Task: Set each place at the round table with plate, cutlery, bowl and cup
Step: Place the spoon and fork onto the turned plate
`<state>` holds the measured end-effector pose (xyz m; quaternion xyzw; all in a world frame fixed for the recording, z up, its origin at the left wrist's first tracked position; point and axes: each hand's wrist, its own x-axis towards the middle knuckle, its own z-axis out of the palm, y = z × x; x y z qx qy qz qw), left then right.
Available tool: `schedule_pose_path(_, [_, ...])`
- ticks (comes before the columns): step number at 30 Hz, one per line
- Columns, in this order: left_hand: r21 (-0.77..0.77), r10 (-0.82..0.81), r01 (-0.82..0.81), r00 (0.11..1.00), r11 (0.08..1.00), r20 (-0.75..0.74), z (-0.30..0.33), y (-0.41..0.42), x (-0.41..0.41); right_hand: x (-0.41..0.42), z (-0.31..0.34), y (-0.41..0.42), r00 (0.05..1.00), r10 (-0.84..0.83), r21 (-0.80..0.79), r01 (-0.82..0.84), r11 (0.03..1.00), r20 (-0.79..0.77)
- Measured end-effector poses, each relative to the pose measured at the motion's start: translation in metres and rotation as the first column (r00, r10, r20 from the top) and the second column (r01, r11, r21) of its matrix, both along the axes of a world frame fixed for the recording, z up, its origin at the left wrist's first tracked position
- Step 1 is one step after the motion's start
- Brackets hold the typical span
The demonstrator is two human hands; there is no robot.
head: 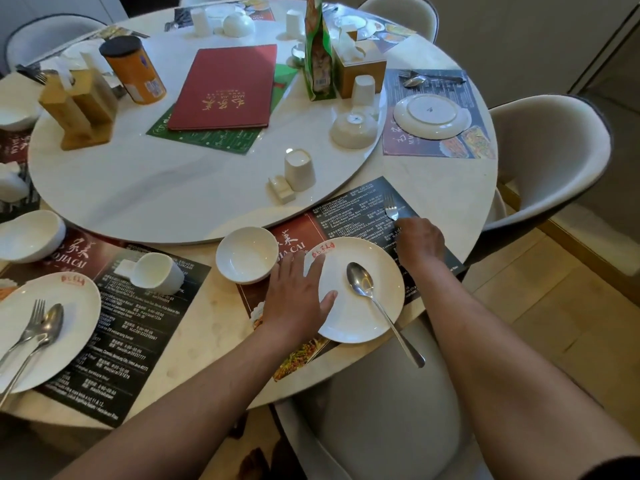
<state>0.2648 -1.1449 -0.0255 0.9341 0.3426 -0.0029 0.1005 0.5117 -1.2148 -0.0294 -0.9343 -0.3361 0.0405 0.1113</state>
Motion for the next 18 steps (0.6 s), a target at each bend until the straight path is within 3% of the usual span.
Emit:
schedule_pose_path(4, [0.000, -0.003, 0.003, 1.000, 1.000, 0.021, -0.002, 0.001, -0.008, -0.002, 0.000, -0.015, 0.994, -0.053, 0.050, 0.058, 0.997, -0.100])
schedule_pose_path(8, [-0.001, -0.017, 0.017, 0.999, 1.000, 0.042, -0.002, -0.003, -0.016, -0.011, 0.007, -0.032, 0.961, -0.150, 0.216, 0.201, 0.955, -0.233])
schedule_pose_path(14, [-0.033, -0.026, 0.029, 0.998, 0.999, 0.064, 0.001, -0.007, -0.039, -0.063, 0.036, -0.058, 0.929, -0.143, 0.483, 0.303, 0.822, -0.341])
schedule_pose_path(18, [-0.015, -0.011, 0.012, 0.997, 1.000, 0.072, 0.001, -0.003, -0.055, -0.123, 0.032, -0.062, 0.905, -0.069, 0.477, 0.284, 0.831, -0.419])
